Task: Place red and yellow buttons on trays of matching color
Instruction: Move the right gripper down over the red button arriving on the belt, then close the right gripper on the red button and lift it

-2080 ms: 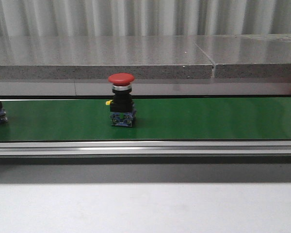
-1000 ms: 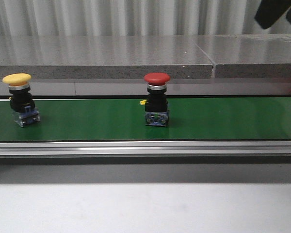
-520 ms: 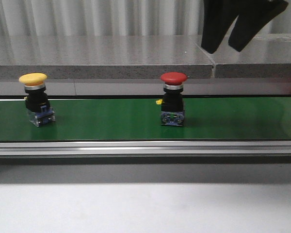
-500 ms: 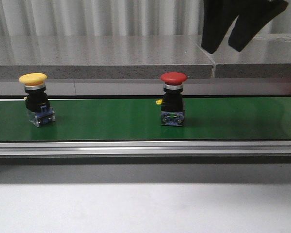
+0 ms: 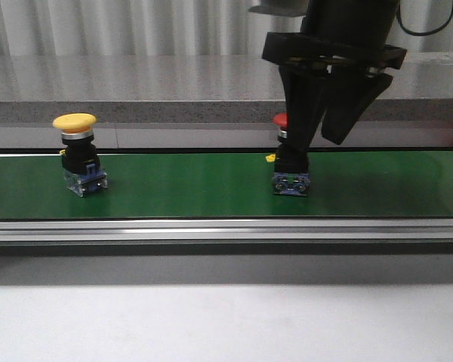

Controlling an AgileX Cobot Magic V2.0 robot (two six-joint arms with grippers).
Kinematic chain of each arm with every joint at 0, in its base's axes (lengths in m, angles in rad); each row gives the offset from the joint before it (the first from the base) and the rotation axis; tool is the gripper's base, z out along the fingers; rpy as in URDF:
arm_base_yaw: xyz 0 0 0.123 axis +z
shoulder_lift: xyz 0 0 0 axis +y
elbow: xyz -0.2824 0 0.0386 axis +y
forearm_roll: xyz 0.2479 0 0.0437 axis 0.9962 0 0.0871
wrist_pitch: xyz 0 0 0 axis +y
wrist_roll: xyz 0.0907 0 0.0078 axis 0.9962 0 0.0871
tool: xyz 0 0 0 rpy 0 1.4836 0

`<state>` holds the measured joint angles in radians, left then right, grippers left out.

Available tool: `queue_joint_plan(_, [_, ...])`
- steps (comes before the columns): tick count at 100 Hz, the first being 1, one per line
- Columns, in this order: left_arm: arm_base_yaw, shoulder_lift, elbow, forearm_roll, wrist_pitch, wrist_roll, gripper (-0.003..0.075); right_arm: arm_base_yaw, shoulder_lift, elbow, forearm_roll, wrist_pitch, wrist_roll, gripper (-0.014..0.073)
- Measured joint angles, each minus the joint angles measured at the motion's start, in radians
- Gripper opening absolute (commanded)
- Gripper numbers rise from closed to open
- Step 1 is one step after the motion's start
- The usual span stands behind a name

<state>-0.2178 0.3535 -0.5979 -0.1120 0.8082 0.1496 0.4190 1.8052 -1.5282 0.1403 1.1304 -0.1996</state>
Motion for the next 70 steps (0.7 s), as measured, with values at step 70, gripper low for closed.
queue_joint_plan(70, [0.0, 0.0, 0.0, 0.0, 0.0, 0.0, -0.0021, -0.022, -0.041, -0.002, 0.007, -0.119, 0.002, 0.0107])
